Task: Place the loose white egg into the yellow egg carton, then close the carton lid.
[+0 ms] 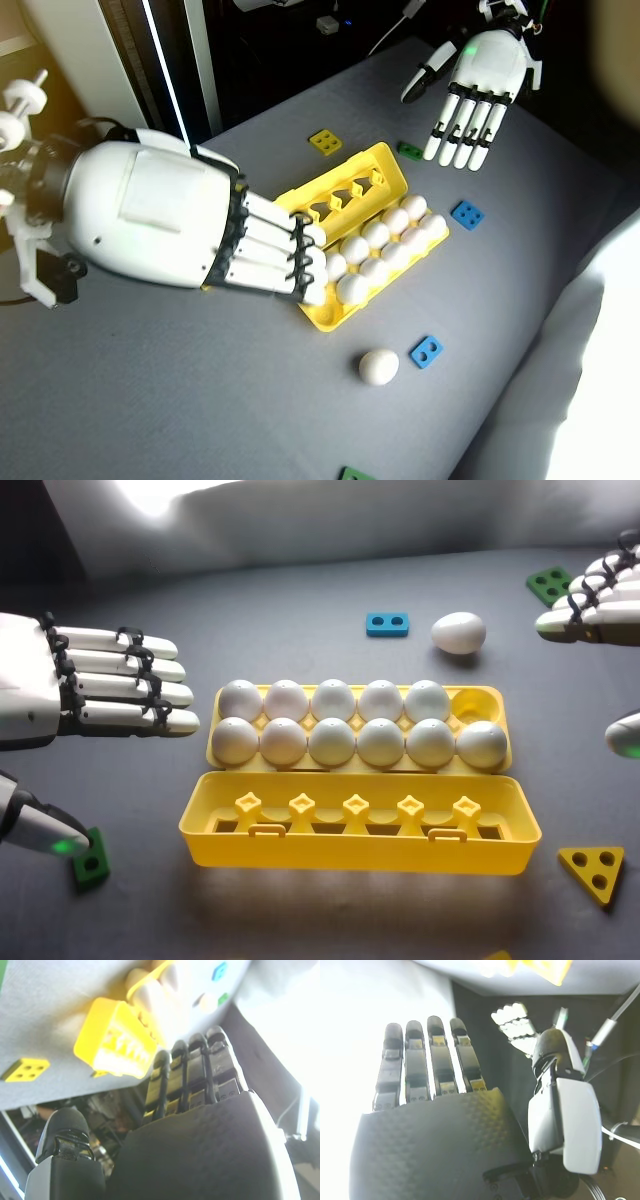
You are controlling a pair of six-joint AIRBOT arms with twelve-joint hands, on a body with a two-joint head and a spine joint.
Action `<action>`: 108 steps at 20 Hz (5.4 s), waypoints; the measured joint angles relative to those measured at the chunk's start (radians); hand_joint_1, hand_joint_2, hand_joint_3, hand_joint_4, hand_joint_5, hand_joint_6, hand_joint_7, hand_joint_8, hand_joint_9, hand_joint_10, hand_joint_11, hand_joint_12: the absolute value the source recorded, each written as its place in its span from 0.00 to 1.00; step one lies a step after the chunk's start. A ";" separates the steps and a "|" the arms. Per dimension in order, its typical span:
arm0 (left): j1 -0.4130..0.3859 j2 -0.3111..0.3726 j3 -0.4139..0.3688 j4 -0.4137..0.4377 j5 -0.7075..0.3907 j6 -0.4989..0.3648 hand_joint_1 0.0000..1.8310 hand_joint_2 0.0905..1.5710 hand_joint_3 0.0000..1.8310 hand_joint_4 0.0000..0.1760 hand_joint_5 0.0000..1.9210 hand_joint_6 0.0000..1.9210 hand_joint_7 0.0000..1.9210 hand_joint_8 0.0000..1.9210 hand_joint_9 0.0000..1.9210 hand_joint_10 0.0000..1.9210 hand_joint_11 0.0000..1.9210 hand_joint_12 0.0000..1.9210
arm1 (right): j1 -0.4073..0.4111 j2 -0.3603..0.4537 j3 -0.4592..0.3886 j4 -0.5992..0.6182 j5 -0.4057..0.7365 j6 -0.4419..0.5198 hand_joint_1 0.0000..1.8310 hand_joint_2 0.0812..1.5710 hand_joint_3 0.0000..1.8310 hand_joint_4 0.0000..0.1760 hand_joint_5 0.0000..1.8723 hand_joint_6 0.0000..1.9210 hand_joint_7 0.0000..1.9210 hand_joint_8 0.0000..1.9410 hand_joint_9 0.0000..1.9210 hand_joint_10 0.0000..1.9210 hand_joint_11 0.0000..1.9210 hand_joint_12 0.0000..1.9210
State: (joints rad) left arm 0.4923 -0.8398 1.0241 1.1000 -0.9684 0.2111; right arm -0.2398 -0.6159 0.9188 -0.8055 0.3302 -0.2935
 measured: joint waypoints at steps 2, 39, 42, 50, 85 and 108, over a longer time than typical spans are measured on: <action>-0.011 0.000 0.005 0.043 -0.002 -0.056 0.00 0.72 0.00 0.00 0.08 0.01 0.08 0.01 0.06 0.01 0.03 0.01 | 0.001 -0.006 -0.001 0.085 -0.047 -0.123 0.00 0.73 0.00 0.06 0.09 0.00 0.08 0.00 0.06 0.00 0.00 0.13; 0.035 -0.013 0.107 0.290 -0.182 -0.292 0.00 0.71 0.00 0.00 0.15 0.00 0.16 0.00 0.13 0.00 0.00 0.19 | 0.113 -0.561 0.569 1.180 -0.203 -1.093 0.52 0.46 0.00 0.71 0.40 0.02 0.00 0.00 0.00 0.00 0.00 0.01; 0.034 -0.013 0.107 0.273 -0.183 -0.296 0.00 0.70 0.00 0.00 0.15 0.00 0.16 0.00 0.12 0.00 0.00 0.18 | 0.124 -0.587 0.596 1.217 -0.201 -1.093 0.57 0.48 0.00 0.73 0.41 0.02 0.00 0.00 0.00 0.00 0.00 0.00; 0.031 -0.023 0.111 0.310 -0.169 -0.299 0.00 0.71 0.00 0.00 0.15 0.00 0.15 0.00 0.12 0.00 0.00 0.17 | 0.108 -0.667 0.681 1.318 -0.204 -1.044 0.60 0.49 0.00 0.75 0.44 0.00 0.00 0.00 0.00 0.00 0.00 0.00; 0.018 -0.029 0.099 0.306 -0.181 -0.333 0.00 0.71 0.00 0.00 0.18 0.00 0.19 0.00 0.14 0.00 0.00 0.19 | 0.142 -0.777 0.775 1.397 -0.223 -0.994 0.57 0.51 0.00 0.94 0.47 0.00 0.00 0.00 0.00 0.00 0.00 0.00; 0.012 -0.029 0.099 0.306 -0.184 -0.336 0.00 0.70 0.00 0.00 0.19 0.00 0.20 0.00 0.16 0.00 0.00 0.21 | 0.091 -0.780 0.784 1.397 -0.222 -0.995 0.53 0.53 0.00 0.81 0.48 0.00 0.02 0.00 0.00 0.00 0.00 0.00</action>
State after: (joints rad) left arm 0.5045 -0.8688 1.1229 1.4055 -1.1526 -0.1246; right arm -0.1490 -1.3964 1.7027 0.5915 0.1078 -1.2881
